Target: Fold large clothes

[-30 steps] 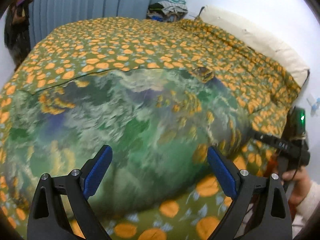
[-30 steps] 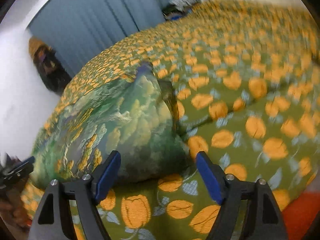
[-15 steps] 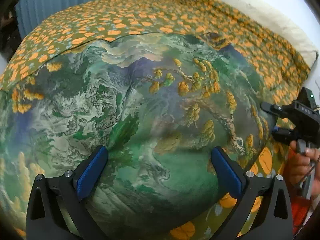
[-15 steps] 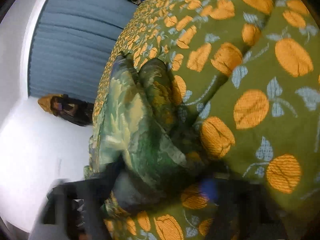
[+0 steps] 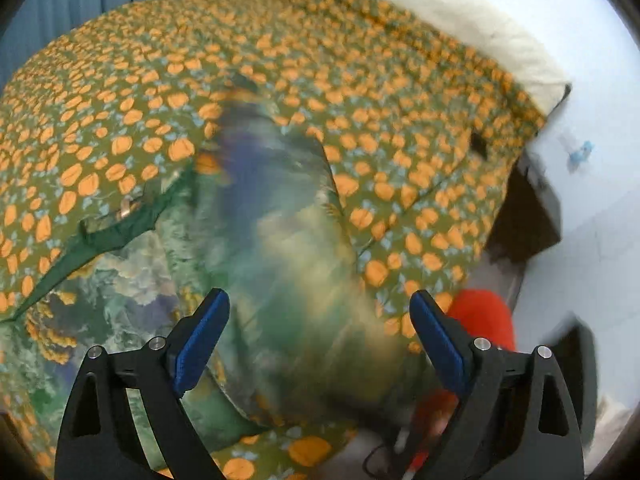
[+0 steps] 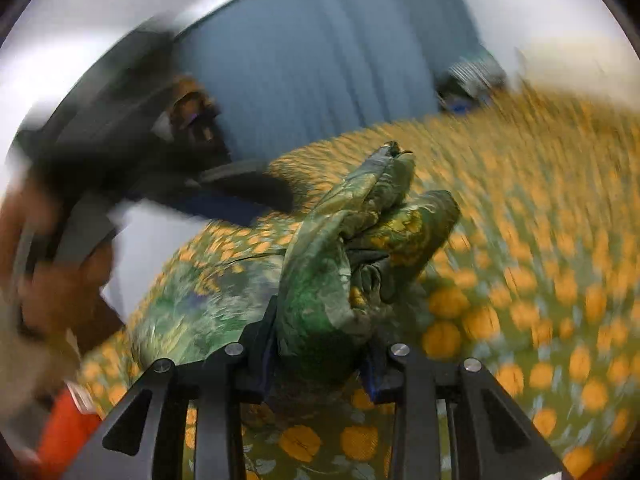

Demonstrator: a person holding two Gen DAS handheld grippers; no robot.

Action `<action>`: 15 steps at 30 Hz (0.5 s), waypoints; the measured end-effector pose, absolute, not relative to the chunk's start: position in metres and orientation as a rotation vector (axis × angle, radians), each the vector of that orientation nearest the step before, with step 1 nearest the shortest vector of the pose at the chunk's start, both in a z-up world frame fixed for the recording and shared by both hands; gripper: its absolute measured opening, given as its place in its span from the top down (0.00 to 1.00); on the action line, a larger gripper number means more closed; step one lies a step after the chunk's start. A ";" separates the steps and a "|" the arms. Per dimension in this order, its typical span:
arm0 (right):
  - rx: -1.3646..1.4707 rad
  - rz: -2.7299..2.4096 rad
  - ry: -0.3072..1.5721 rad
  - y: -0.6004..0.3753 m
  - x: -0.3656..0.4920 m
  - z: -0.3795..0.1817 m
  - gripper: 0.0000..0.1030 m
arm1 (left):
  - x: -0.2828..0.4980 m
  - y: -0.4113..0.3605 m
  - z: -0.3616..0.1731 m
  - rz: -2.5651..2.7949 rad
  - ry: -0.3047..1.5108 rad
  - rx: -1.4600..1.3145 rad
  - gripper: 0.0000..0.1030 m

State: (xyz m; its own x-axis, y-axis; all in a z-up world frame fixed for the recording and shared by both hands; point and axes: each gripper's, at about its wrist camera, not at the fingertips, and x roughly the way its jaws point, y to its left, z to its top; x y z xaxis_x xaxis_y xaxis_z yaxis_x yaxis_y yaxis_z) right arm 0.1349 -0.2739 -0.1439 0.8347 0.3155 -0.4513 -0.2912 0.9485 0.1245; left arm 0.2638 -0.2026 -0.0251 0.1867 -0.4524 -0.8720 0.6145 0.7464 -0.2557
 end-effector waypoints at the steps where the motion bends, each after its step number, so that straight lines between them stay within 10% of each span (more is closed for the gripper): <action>1: 0.000 0.334 0.471 -0.261 0.135 -0.140 0.68 | 0.262 -0.204 -0.027 -0.723 1.156 0.220 0.10; 6: -0.222 0.396 0.412 -0.202 0.112 -0.137 0.70 | 0.256 -0.188 -0.048 -0.569 1.160 0.387 0.11; 9: -0.273 0.430 0.408 -0.185 0.112 -0.141 0.70 | 0.257 -0.178 -0.061 -0.505 1.183 0.421 0.56; 15: -0.277 0.439 0.433 -0.184 0.112 -0.142 0.68 | 0.262 -0.152 -0.061 -0.539 1.174 0.305 0.66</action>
State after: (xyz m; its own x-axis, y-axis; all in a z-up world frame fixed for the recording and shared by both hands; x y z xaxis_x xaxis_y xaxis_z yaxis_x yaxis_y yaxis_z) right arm 0.1115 -0.1837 -0.1423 0.8169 0.3484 -0.4596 -0.4638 0.8705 -0.1645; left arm 0.2625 -0.1521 -0.0609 0.2812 -0.2401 -0.9291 0.5483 0.8348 -0.0497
